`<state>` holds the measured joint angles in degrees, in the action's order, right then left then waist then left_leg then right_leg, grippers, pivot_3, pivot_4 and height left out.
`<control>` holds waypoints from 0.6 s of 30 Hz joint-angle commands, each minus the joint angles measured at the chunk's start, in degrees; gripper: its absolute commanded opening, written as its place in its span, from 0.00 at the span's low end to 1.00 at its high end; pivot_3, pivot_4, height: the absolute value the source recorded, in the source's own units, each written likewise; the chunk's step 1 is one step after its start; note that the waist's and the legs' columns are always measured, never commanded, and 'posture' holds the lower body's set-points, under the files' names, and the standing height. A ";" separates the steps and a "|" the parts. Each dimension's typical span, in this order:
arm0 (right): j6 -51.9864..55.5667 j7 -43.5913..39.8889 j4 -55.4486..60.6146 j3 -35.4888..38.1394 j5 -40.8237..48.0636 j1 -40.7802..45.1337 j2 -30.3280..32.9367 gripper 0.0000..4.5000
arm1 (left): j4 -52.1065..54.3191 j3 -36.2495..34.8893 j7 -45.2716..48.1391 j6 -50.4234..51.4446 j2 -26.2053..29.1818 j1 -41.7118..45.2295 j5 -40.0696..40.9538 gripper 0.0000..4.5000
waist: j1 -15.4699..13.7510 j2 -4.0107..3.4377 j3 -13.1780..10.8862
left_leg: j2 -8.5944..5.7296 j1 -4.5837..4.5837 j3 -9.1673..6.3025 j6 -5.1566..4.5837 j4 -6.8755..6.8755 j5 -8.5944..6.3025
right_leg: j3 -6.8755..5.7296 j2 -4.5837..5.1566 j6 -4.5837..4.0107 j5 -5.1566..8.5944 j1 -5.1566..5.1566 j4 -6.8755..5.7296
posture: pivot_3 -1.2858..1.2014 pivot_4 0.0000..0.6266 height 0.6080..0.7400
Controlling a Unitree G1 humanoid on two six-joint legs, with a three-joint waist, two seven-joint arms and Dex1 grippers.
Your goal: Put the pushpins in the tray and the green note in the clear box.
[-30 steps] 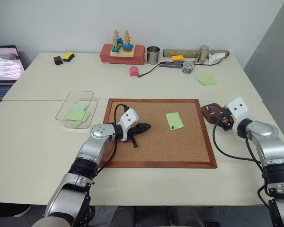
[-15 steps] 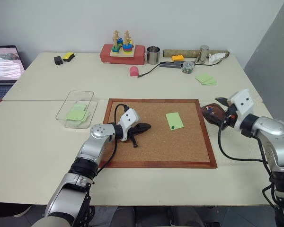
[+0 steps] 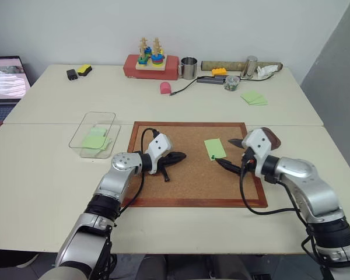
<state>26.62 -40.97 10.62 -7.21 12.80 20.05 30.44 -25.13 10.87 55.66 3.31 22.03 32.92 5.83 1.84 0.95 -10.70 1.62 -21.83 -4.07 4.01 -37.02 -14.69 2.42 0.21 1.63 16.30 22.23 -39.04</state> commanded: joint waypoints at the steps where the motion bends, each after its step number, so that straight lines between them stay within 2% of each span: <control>1: -3.68 1.35 -4.86 -1.83 -2.39 3.25 -2.87 0.91 | -1.23 1.55 0.50 0.86 -0.22 -0.95 -1.45 0.00 | 0.01 0.00 0.00 | 0.00 0.01 0.00 0.00 0.00 0.00 | 0.00 0.00 0.00 0.00 0.00 0.00 | 0.52 0.24 1.00; 5: -6.76 1.51 -11.53 -1.58 -3.61 5.18 -4.76 0.91 | -1.01 1.55 0.41 1.02 -0.24 -0.96 -1.46 0.00 | 0.00 0.00 0.00 | 0.00 0.00 -0.01 0.00 0.00 0.00 | -0.02 0.00 0.00 0.00 0.00 0.00 | 0.52 0.24 1.00; 11: -9.00 -0.05 -15.28 -0.92 -2.78 5.48 -5.33 0.91 | -0.41 1.30 0.18 1.15 -0.02 -1.67 -1.47 0.00 | 0.00 0.00 0.00 | 0.01 -0.01 -0.01 0.00 0.02 0.00 | -0.02 0.00 0.00 0.00 0.01 0.02 | 0.52 0.24 1.00; 18: -9.76 -1.67 -15.75 -0.92 -1.98 4.82 -5.52 0.63 | -0.46 1.15 0.01 1.16 0.03 -1.69 -1.48 0.00 | 0.01 0.00 0.00 | 0.01 -0.01 -0.01 0.00 0.02 0.00 | -0.02 0.00 0.00 0.00 0.01 0.01 | 0.52 0.24 1.00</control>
<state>18.16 -41.82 -6.01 -9.60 10.20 24.36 25.12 -24.83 10.78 55.48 3.36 21.68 32.68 5.83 1.85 0.95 -10.70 1.63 -21.84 -4.08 4.01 -37.00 -14.69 2.40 0.21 1.63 16.30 22.24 -39.04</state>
